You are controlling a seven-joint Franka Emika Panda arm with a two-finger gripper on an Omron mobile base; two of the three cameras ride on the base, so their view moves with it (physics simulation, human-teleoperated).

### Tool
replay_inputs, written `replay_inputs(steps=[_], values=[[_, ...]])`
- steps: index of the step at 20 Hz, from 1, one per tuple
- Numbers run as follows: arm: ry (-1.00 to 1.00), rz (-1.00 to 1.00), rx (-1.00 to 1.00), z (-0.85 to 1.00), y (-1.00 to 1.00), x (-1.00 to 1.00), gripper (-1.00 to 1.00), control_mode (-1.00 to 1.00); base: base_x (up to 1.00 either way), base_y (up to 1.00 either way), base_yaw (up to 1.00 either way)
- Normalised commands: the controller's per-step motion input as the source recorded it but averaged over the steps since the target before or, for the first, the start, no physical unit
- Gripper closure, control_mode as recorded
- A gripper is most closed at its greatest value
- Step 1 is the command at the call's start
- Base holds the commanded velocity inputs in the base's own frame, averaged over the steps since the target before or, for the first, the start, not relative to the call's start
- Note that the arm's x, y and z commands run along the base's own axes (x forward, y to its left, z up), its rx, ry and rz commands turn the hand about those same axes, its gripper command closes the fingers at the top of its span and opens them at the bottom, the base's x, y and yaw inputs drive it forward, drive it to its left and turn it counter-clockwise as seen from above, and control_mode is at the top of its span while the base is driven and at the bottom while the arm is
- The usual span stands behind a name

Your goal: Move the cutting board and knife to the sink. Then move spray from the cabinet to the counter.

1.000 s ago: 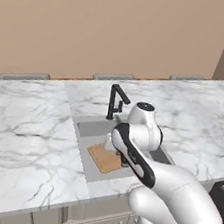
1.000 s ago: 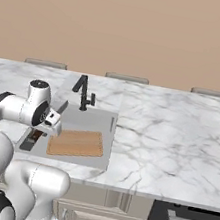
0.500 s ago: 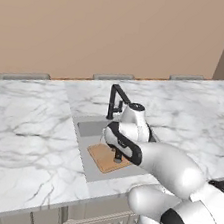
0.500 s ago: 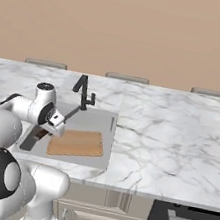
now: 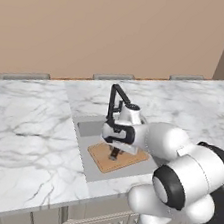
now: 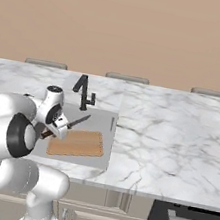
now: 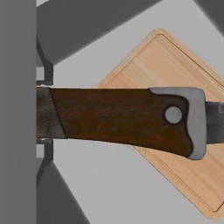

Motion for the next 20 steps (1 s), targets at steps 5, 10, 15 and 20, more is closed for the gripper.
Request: replay_inputs(steps=[5, 10, 15, 20], values=[[0.0, -0.15, 0.03, -0.42, 0.0, 0.34, 1.0, -1.0, 0.0, 0.0, 0.0], [0.0, -0.12, 0.0, -0.46, 0.0, 0.35, 1.0, -1.0, 0.0, 0.0, 0.0], [0.0, -0.06, 0.01, -0.33, 0.01, 0.56, 1.0, -1.0, 0.0, 0.0, 0.0], [0.0, -0.04, 0.02, -0.33, 0.02, 0.52, 1.0, -1.0, 0.0, 0.0, 0.0]])
